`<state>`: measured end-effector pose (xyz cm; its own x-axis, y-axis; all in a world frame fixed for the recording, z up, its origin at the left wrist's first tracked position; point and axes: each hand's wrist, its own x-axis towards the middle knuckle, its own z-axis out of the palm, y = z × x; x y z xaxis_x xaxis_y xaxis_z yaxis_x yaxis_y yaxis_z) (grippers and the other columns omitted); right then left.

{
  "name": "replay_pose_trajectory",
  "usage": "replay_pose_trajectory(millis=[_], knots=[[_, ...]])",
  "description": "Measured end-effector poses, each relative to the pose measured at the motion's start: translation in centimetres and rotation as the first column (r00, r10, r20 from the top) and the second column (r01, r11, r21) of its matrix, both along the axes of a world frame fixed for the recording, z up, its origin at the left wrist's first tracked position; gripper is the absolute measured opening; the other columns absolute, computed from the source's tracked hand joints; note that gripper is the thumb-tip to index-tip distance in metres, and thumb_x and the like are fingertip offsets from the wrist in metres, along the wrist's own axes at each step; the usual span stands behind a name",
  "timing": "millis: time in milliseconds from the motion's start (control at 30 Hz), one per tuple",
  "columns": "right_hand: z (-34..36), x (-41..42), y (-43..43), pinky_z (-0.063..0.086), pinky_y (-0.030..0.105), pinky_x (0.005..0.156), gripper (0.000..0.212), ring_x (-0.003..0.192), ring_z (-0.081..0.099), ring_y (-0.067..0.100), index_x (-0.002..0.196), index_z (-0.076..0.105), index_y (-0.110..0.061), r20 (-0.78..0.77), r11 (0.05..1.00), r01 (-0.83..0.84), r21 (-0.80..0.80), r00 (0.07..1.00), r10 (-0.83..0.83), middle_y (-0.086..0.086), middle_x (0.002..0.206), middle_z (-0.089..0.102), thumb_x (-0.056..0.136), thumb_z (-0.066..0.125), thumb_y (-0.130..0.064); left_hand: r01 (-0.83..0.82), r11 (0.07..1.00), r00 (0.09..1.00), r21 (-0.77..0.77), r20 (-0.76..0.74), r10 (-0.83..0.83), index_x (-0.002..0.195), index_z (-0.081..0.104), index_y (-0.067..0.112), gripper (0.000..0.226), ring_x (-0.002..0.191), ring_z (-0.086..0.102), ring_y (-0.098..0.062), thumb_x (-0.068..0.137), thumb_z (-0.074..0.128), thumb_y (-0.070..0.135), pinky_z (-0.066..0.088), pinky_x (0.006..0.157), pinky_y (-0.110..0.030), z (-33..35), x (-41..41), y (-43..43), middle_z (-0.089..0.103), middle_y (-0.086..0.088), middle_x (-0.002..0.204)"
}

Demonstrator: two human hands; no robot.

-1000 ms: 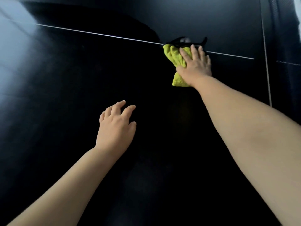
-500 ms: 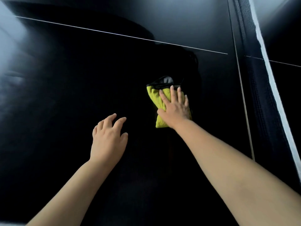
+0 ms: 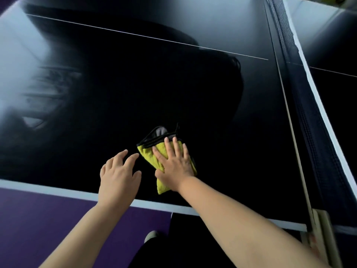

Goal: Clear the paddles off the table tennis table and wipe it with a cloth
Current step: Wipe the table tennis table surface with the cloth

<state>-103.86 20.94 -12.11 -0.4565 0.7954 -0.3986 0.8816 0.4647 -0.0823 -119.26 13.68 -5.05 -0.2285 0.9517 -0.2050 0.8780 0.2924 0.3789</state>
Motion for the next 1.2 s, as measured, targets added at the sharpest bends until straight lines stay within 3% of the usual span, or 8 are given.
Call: replay_pose_trajectory(millis=[267,400,533,867,1200], knots=[[0.2,2.7,-6.8,-0.017,0.052,0.116,0.074,0.143,-0.032,0.029,0.153,-0.007,-0.038,0.000,0.975,-0.219,-0.042,0.976,0.219,0.007,0.160,-0.024,0.093,0.034,-0.046,0.052,0.999,0.999,0.016,0.006,-0.052,0.138,0.047,0.020,0.051,0.135,0.027,-0.030,0.089,0.058,0.023,0.017,0.111,-0.044,1.2,1.0,-2.7,0.036,-0.008,0.147],[0.5,6.6,-7.0,-0.022,0.047,0.115,0.073,0.142,-0.034,0.024,0.152,-0.009,-0.040,0.012,0.961,-0.269,-0.061,0.963,0.270,0.003,0.161,-0.023,0.084,0.017,-0.051,0.096,0.995,0.995,0.035,0.022,-0.097,0.139,0.045,0.021,0.051,0.136,0.025,-0.028,0.089,0.055,0.024,0.016,0.111,-0.043,1.5,3.0,-1.6,0.035,-0.007,0.148],[1.0,10.0,-4.2,-0.019,0.046,0.117,0.074,0.142,-0.034,0.020,0.152,-0.008,-0.042,0.020,0.971,-0.225,-0.083,0.974,0.228,-0.002,0.160,-0.025,0.093,0.035,-0.046,0.125,0.992,0.992,0.028,0.026,-0.126,0.139,0.044,0.022,0.051,0.137,0.024,-0.027,0.090,0.055,0.026,0.016,0.112,-0.042,1.4,5.1,0.5,0.034,-0.006,0.148],[-0.2,18.6,13.7,-0.020,0.043,0.116,0.076,0.145,-0.029,0.018,0.150,-0.011,-0.047,0.051,0.998,-0.060,0.012,0.997,0.059,-0.005,0.159,-0.025,0.090,0.036,-0.051,0.155,0.987,0.987,-0.044,0.058,-0.153,0.141,0.041,0.026,0.052,0.138,0.022,-0.024,0.090,0.053,0.028,0.013,0.114,-0.041,-1.0,13.1,11.8,0.031,-0.004,0.150],[-0.9,27.5,36.4,-0.007,0.044,0.121,0.071,0.149,-0.015,0.020,0.152,-0.003,-0.046,0.016,0.987,0.108,0.119,0.994,-0.110,-0.005,0.163,-0.014,0.093,0.037,-0.051,0.184,0.982,0.981,-0.038,0.068,-0.181,0.141,0.039,0.027,0.052,0.138,0.022,-0.023,0.091,0.052,0.031,0.013,0.114,-0.039,-3.8,22.8,27.1,0.030,-0.002,0.150]])
